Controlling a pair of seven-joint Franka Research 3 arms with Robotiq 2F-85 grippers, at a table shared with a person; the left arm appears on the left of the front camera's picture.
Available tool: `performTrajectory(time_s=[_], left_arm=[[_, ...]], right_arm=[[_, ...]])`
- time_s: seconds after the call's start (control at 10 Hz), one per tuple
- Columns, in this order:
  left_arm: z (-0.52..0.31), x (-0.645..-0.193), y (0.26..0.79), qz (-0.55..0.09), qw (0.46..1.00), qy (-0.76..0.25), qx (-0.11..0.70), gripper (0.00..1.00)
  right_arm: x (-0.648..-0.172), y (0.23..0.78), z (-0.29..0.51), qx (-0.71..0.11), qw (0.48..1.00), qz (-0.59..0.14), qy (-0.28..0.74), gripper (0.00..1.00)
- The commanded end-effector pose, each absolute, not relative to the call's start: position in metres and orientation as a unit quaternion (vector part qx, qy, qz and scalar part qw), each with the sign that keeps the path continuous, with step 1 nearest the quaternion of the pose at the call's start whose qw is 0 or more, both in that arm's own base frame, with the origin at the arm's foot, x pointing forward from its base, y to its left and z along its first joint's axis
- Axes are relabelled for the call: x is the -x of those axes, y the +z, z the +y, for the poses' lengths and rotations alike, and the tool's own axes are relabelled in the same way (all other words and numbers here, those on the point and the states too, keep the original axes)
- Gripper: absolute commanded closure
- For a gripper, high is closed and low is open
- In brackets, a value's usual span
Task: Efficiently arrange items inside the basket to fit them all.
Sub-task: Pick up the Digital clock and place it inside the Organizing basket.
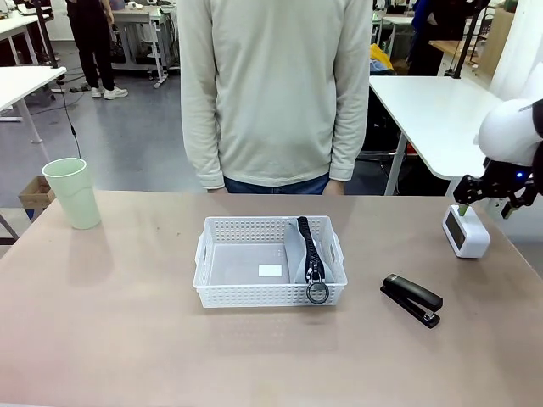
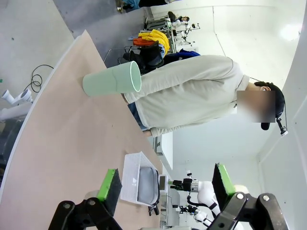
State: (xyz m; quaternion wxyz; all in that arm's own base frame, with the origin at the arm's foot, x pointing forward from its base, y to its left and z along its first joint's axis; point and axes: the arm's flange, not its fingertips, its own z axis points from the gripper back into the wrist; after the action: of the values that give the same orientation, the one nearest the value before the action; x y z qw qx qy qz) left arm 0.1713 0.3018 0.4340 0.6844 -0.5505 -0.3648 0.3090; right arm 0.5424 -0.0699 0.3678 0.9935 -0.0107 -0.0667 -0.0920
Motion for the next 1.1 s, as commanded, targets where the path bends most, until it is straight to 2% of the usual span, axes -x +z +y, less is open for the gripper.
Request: performTrajectory(time_s=[0.0,0.5,1.0], left_arm=[[0.302,-0.173,0.435,-0.379,0.679,0.299,0.553,0.0],[0.302,-0.173,0.435,-0.379,0.679,0.299,0.553,0.0],[0.302,-0.173,0.435,-0.379,0.679,0.299,0.553,0.0]], right_arm=[[-0.55,0.361,-0.073,-0.022,0.994,-0.057,-0.087,0.0],[-0.563,0.322,-0.061,-0.019,0.997,-0.008,-0.071,0.0],[-0.564,0.316,-0.054,-0.002,0.997,-0.003,-0.075,0.0]])
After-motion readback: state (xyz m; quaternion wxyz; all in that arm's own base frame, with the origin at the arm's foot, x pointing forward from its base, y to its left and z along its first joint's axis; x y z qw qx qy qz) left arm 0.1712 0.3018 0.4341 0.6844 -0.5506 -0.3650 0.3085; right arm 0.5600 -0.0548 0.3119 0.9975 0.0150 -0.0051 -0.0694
